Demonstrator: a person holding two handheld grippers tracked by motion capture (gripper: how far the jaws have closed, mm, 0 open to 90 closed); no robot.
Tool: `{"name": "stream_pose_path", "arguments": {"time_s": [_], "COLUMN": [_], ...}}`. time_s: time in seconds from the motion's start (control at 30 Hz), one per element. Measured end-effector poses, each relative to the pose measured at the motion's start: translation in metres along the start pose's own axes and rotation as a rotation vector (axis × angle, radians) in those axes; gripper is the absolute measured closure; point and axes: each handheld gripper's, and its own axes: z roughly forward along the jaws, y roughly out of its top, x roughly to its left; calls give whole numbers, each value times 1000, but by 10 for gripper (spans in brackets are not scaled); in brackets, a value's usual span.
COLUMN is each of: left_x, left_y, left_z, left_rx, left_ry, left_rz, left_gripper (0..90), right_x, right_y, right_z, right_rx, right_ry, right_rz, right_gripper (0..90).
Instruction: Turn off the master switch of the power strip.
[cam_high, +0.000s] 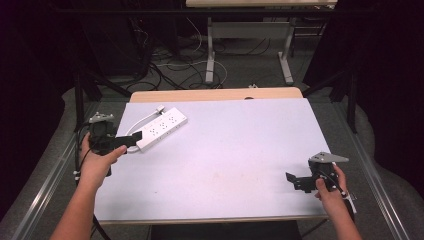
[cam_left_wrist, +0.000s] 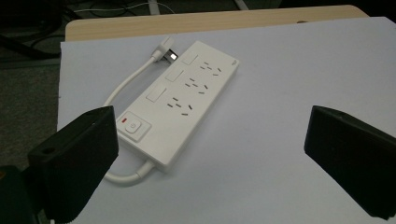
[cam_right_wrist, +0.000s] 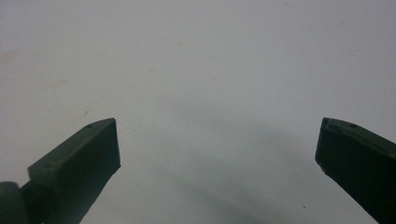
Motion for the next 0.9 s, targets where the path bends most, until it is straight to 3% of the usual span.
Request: {"name": "stream_pose_path", "arguments": {"time_s": [0.53, 0.9], "left_x": [7, 17], "left_y": [22, 29], "left_z": [17, 29], "left_rx": [15, 22], "left_ry": [52, 84], "left_rz": [17, -17], "left_gripper": [54, 78], "right_x": [-2, -2], "right_y": [-2, -3], "right_z": [2, 4], "right_rx": [9, 11], "right_ry": [5, 4], "right_rz": [-2, 3], "right_gripper": [0, 0]}}
